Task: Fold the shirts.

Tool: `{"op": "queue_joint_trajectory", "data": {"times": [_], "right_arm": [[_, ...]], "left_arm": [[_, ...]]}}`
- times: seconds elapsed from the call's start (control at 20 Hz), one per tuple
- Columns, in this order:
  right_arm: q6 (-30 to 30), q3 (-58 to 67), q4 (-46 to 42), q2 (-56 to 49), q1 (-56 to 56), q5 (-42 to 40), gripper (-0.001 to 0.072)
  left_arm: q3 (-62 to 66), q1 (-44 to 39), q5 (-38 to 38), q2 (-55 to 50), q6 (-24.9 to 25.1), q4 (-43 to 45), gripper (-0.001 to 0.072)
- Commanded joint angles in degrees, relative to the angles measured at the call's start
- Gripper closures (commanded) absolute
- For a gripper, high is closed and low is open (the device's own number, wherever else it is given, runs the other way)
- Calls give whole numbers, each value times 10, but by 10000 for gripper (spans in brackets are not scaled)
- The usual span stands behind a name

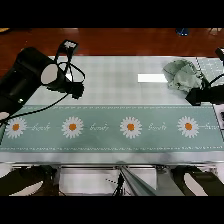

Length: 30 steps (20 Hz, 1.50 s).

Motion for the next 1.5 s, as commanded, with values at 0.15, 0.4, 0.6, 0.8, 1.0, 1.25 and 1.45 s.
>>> {"op": "queue_joint_trajectory", "data": {"times": [0.15, 0.4, 0.6, 0.8, 1.0, 1.25, 1.45], "right_arm": [[0, 0, 0, 0, 0, 0, 105], [0, 0, 0, 0, 0, 0, 106], [-46, 0, -10, 0, 0, -71, 106], [-57, 0, -15, 0, 0, -273, 106], [-49, 0, -5, 0, 0, -450, 106], [-19, 0, 156, 3, 0, -580, 106], [-31, 0, 180, 10, 0, -534, 106]], "left_arm": [[0, 0, 0, 0, 0, 0, -7], [0, 0, 0, 0, 0, 0, -7], [0, 0, 0, 0, 0, 0, -7], [0, 3, 0, 0, 174, 5, -7], [0, 3, 0, 0, 216, 5, -7], [0, 2, 76, -2, 211, -16, -7], [0, 2, 125, -3, 210, -20, -7]]}}
